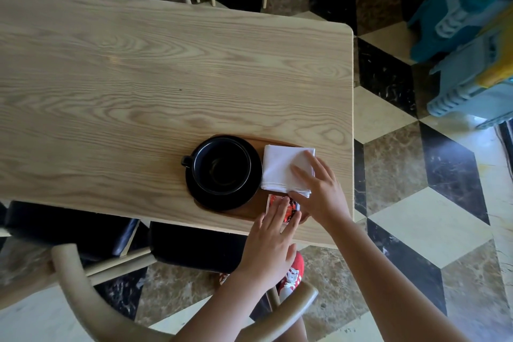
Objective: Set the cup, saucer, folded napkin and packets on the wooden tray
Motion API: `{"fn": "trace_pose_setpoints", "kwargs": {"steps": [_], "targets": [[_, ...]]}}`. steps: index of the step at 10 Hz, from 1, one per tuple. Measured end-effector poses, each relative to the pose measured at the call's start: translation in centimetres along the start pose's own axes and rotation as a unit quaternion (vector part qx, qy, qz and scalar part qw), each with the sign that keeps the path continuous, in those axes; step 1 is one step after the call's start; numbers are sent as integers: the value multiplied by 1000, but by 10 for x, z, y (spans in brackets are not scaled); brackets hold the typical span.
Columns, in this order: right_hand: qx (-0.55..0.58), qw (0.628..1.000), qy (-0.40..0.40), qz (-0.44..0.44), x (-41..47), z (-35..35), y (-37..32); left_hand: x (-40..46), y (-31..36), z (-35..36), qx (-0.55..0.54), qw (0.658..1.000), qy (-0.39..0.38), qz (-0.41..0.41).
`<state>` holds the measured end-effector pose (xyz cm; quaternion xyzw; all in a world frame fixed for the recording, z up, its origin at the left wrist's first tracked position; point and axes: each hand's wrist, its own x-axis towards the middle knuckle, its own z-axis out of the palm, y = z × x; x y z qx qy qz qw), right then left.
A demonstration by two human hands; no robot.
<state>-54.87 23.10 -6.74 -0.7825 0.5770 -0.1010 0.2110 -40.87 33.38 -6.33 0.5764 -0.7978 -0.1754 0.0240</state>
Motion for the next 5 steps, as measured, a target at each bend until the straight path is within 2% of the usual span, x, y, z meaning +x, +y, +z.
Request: {"fn": "trace_pose_setpoints", "kwargs": {"steps": [4, 5], "targets": [[-12, 999, -6, 29, -1, -14, -9, -2, -2, -10, 7, 1000, 25, 13], [-45, 998, 31, 40, -1, -19, -18, -3, -8, -26, -14, 999, 22, 23]]}}
